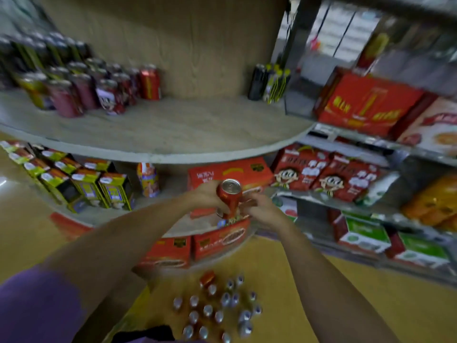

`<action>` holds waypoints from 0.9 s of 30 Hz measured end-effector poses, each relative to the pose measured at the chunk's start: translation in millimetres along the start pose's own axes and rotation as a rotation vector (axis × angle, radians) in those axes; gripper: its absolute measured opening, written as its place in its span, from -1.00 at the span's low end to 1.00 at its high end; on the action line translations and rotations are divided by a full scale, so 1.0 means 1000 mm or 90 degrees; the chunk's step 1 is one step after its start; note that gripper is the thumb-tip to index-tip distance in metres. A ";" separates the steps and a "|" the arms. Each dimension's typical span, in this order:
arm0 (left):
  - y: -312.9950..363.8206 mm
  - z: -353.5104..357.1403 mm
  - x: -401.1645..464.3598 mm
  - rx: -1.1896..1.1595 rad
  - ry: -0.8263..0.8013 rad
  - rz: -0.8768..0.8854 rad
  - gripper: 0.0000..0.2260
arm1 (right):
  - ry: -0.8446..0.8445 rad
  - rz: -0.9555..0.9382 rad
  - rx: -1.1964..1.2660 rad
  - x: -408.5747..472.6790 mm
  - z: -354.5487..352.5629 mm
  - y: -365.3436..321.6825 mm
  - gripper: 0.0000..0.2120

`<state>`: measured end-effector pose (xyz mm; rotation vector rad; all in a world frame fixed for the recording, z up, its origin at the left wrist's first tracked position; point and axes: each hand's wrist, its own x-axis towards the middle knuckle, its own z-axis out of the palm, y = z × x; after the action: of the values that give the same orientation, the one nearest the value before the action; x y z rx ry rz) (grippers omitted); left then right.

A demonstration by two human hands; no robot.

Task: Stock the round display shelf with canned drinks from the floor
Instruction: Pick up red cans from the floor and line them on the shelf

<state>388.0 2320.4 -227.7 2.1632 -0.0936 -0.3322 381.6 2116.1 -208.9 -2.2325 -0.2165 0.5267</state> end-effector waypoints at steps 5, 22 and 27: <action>0.054 -0.058 -0.011 -0.039 0.062 0.068 -0.36 | 0.053 -0.130 -0.010 0.009 -0.017 -0.060 -0.56; 0.089 -0.195 0.001 0.033 0.099 0.156 -0.31 | 0.183 -0.241 0.033 0.077 0.008 -0.174 -0.51; 0.066 -0.237 0.017 0.004 0.097 0.157 -0.27 | 0.195 -0.246 0.013 0.119 0.029 -0.207 -0.53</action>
<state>472.1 2467.1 -48.2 2.1461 -0.2726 -0.0252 478.8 2309.9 -105.0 -2.1439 -0.4650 -0.0207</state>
